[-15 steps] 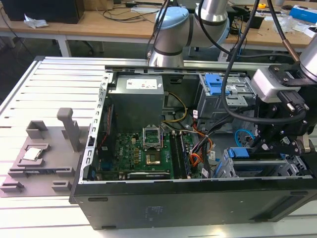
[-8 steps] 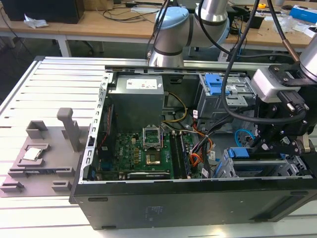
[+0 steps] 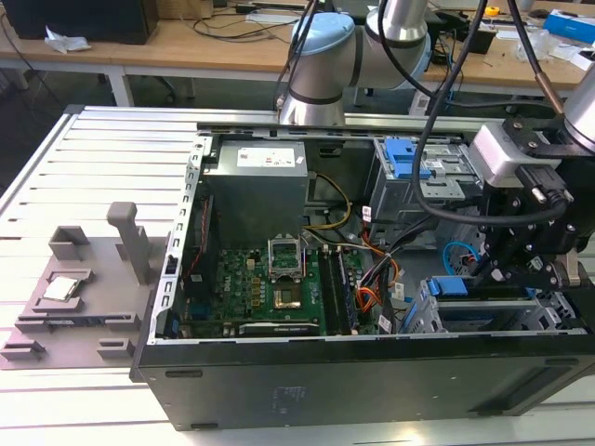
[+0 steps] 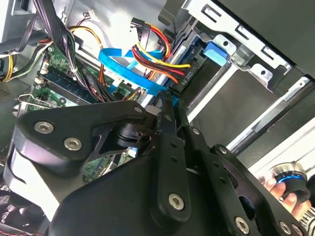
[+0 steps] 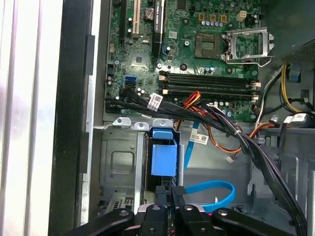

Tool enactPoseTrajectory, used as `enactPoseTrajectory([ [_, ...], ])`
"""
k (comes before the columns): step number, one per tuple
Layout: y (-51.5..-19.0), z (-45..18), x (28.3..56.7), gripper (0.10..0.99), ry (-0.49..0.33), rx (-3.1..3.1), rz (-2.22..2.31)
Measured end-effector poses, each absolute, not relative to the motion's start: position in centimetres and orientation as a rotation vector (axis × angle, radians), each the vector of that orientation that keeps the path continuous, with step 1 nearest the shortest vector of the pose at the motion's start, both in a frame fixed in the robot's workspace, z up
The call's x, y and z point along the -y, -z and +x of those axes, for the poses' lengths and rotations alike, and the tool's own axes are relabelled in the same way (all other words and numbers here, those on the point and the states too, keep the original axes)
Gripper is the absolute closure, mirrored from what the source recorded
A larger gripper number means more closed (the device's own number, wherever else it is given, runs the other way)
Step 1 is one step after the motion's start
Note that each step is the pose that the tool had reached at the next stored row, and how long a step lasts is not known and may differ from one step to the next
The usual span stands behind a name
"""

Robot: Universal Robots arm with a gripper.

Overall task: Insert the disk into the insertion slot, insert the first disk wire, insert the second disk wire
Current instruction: 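Insert the second disk wire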

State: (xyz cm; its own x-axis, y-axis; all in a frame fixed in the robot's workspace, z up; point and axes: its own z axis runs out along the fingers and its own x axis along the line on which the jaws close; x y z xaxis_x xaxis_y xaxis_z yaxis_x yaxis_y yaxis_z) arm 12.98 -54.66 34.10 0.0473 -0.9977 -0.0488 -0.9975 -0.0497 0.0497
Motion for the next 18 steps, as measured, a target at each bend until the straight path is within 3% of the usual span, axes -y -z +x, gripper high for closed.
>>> enactPoseTrajectory([
  [11, -33.9, 13.1, 54.7, 0.925, 0.109, 2.166, 2.27],
  [13, -33.9, 13.1, 54.7, 0.914, 0.109, 2.165, 2.27],
  [14, -33.9, 13.1, 54.7, 0.851, 0.109, 2.165, 2.27],
  [18, -35.5, 13.1, 54.6, 0.851, 0.109, 2.165, 2.269],
])
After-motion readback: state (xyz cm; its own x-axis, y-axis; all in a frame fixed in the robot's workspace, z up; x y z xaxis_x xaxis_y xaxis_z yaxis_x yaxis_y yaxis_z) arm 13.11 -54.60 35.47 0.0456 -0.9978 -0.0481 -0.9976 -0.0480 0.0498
